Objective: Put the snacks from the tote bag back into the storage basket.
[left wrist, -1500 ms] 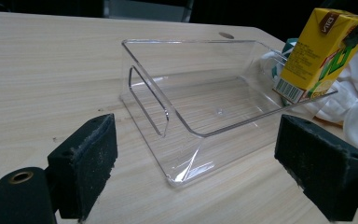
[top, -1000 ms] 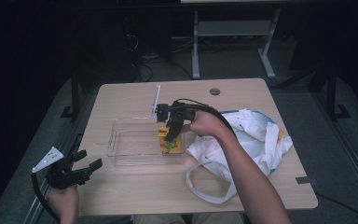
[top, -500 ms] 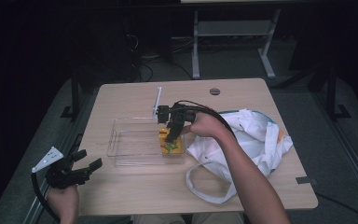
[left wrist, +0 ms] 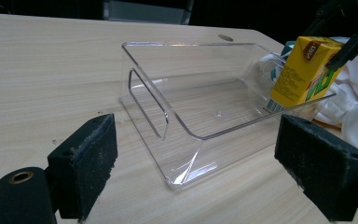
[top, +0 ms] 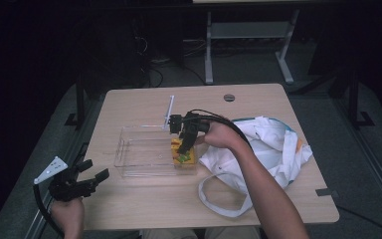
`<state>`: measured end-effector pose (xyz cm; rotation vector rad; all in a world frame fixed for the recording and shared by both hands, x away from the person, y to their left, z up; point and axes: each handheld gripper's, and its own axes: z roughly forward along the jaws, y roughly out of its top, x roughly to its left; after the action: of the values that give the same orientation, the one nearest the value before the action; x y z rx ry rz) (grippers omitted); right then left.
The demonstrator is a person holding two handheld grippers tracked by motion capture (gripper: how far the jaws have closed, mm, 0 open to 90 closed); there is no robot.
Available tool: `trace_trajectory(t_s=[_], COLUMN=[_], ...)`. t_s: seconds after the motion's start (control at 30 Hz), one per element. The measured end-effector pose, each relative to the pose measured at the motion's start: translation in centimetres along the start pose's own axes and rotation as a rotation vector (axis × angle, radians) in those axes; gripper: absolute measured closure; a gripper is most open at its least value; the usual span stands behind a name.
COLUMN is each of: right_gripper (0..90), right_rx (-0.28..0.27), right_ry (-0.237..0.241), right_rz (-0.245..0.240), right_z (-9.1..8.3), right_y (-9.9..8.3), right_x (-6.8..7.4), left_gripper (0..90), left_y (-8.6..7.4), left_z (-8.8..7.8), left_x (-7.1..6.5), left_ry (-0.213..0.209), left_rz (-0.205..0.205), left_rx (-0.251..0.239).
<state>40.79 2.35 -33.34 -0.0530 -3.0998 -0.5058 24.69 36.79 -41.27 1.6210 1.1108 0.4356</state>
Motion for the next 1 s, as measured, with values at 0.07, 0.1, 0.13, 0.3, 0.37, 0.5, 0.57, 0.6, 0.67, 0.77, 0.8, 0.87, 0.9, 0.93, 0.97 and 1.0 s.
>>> trace_trajectory(t_s=[0.07, 0.1, 0.13, 0.3, 0.37, 0.5, 0.57, 0.6, 0.67, 0.77, 0.8, 0.87, 0.9, 0.93, 0.97, 1.0], right_gripper=[51.8, 51.8, 51.9, 51.8, 51.8, 51.8, 51.8, 51.8, 51.8, 51.8, 51.7, 51.7, 51.7, 51.7, 51.7, 51.7], right_rx=[-0.003, -0.002, -0.003, -0.003, -0.001, -0.001, 0.003, 0.005, 0.008, 0.013, 0.013, 0.012, 0.014, 0.012, 0.013, 0.017], right_ry=[0.003, 0.002, 0.001, 0.002, -0.003, 0.002, 0.003, 0.003, 0.004, 0.007, 0.006, 0.006, 0.005, 0.004, 0.005, 0.006], right_rz=[0.000, 0.000, -0.001, 0.000, 0.001, 0.002, -0.002, -0.003, 0.001, -0.001, -0.002, -0.001, -0.002, -0.004, -0.004, -0.004], right_z=[0.1, 0.1, 0.1, 0.2, 0.3, 0.5, 0.7, 0.8, 1.0, 1.2, 1.2, 1.3, 1.3, 1.3, 1.4, 1.4], right_y=[-0.1, -0.1, -0.1, -0.2, -0.3, -0.4, -0.4, -0.4, -0.4, -0.4, -0.4, -0.5, -0.5, -0.5, -0.5, -0.5], right_x=[0.0, 0.0, 0.0, 0.0, 0.0, 0.0, 0.0, 0.0, 0.0, 0.0, 0.0, 0.0, 0.0, 0.1, 0.1, 0.1], left_gripper=[12.5, 12.5, 12.5, 12.5, 12.5, 12.5, 12.5, 12.5, 12.5, 12.5, 12.5, 12.5, 12.5, 12.5, 12.5, 12.5], left_y=[0.0, 0.0, 0.0, 0.0, 0.0, 0.0, 0.0, 0.0, 0.0, 0.0, 0.0, 0.0, 0.0, 0.0, 0.0, 0.1], left_z=[0.0, 0.0, 0.0, 0.0, 0.0, 0.0, 0.0, 0.0, 0.0, 0.0, 0.0, 0.0, 0.0, -0.1, -0.1, -0.1], left_x=[0.0, 0.0, 0.0, 0.0, 0.0, 0.0, 0.0, 0.0, 0.0, 0.1, 0.1, 0.1, 0.1, 0.1, 0.1, 0.1], left_ry=[0.001, 0.000, 0.000, 0.001, 0.000, -0.001, -0.002, -0.003, -0.002, -0.002, -0.002, -0.002, -0.001, -0.002, -0.002, -0.001], left_rz=[0.002, 0.001, 0.004, 0.002, 0.002, 0.001, 0.001, 0.001, 0.000, -0.001, 0.001, 0.000, 0.001, 0.001, 0.003, 0.005], left_rx=[0.002, 0.000, 0.002, -0.001, -0.001, -0.001, -0.001, -0.003, -0.003, -0.003, -0.002, -0.003, -0.002, -0.003, -0.002, -0.001])
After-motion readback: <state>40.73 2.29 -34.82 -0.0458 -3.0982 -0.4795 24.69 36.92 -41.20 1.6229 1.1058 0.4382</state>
